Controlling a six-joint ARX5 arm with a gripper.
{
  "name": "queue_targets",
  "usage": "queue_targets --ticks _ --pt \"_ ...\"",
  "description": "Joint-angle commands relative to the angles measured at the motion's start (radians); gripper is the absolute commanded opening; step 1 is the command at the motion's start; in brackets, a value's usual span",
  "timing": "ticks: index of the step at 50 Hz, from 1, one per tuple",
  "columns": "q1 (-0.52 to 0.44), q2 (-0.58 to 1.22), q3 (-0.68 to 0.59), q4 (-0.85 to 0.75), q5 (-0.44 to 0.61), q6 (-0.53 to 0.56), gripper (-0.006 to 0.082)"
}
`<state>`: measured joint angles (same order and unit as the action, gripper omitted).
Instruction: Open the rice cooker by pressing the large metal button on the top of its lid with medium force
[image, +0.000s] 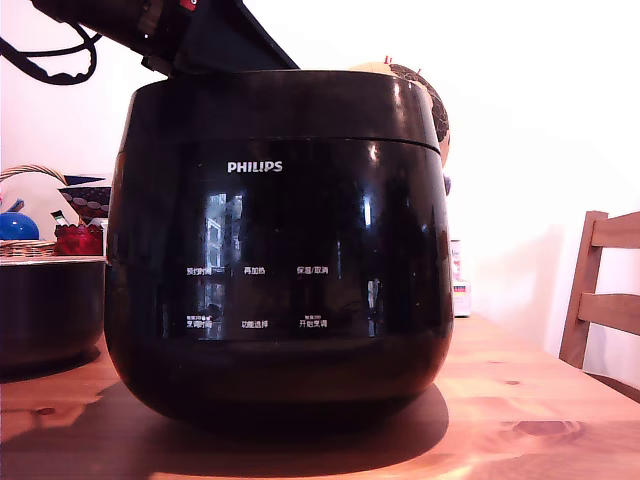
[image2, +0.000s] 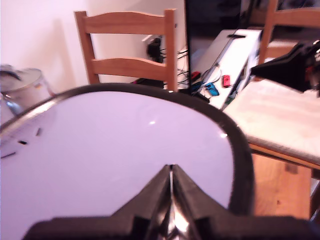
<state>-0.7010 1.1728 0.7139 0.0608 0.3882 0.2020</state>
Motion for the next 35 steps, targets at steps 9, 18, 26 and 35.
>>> queue_targets --ticks 9,18,26,35 --pt "-0.001 -0.012 -0.048 -0.082 -0.040 -0.034 -0.0021" --pt "0.012 -0.045 -0.005 -0.082 -0.079 -0.038 -0.0021" --pt "0.041 -0.062 -0.003 -0.092 -0.099 -0.038 -0.0021" --pt "0.084 -0.092 -0.003 -0.095 -0.110 -0.038 -0.0021"
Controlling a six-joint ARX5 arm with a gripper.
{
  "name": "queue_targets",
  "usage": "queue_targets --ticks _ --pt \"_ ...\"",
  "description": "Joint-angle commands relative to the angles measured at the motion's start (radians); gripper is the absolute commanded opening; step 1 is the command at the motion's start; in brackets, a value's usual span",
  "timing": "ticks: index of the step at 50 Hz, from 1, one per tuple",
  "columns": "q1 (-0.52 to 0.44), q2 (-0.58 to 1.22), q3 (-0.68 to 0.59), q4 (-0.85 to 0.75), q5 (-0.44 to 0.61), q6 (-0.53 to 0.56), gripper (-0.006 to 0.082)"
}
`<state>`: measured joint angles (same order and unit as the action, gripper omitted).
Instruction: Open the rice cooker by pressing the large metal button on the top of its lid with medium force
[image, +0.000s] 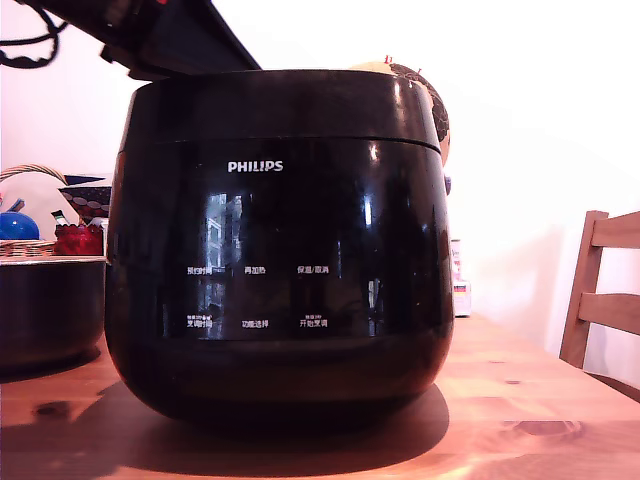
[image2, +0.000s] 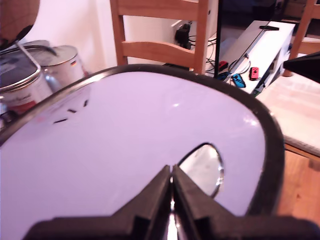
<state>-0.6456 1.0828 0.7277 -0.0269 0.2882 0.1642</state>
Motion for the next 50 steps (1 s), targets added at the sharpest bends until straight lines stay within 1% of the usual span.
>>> queue_targets --ticks 1,21,33,50 --pt "0.034 -0.008 -0.016 -0.008 -0.010 0.000 -0.0021" --pt "0.100 -0.132 -0.016 -0.010 -0.014 0.000 -0.0021" --pt "0.126 -0.212 -0.016 -0.010 -0.080 0.000 -0.0020" --pt "0.233 -0.320 -0.016 -0.011 -0.223 0.001 -0.0021"
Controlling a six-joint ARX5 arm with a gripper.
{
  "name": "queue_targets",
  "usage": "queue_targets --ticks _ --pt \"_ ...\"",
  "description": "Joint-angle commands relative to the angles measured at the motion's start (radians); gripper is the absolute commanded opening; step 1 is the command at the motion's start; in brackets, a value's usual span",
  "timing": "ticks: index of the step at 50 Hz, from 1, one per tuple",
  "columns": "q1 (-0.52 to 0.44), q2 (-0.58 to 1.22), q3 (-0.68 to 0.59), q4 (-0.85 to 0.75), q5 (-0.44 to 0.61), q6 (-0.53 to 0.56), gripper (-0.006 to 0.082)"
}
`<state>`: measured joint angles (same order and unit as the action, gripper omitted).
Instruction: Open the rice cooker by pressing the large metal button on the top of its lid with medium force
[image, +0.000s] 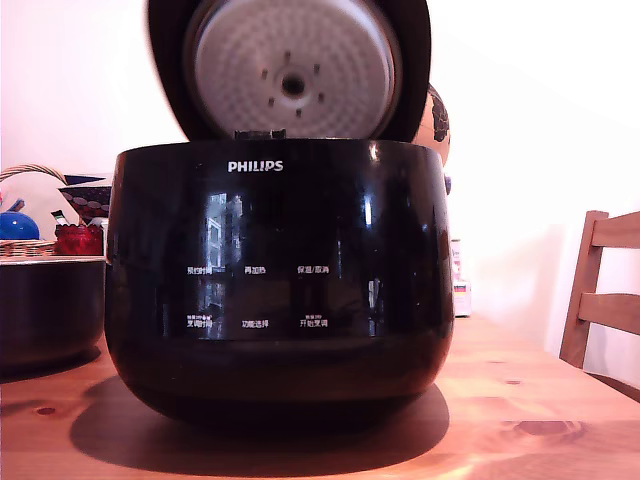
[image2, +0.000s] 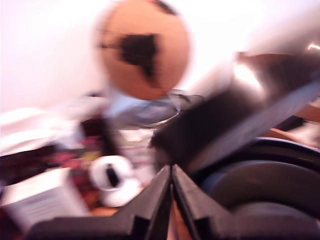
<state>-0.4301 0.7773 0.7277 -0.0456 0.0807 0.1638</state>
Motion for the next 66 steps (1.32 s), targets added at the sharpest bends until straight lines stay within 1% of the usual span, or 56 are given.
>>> queue_targets --ticks 1,10,21,31,38,66 --pt "0.024 -0.020 -0.016 0.007 -0.027 0.002 -0.0020" --pt "0.098 -0.063 -0.016 -0.015 -0.087 0.003 -0.0020" --pt "0.176 -0.115 -0.016 -0.053 -0.119 0.004 -0.0021" --pt "0.228 -0.152 -0.016 -0.069 -0.142 0.004 -0.0021" --pt "0.242 -0.158 -0.016 -0.069 -0.142 0.004 -0.0020" --pt "0.242 -0.158 -0.016 -0.066 -0.142 0.001 -0.0021"
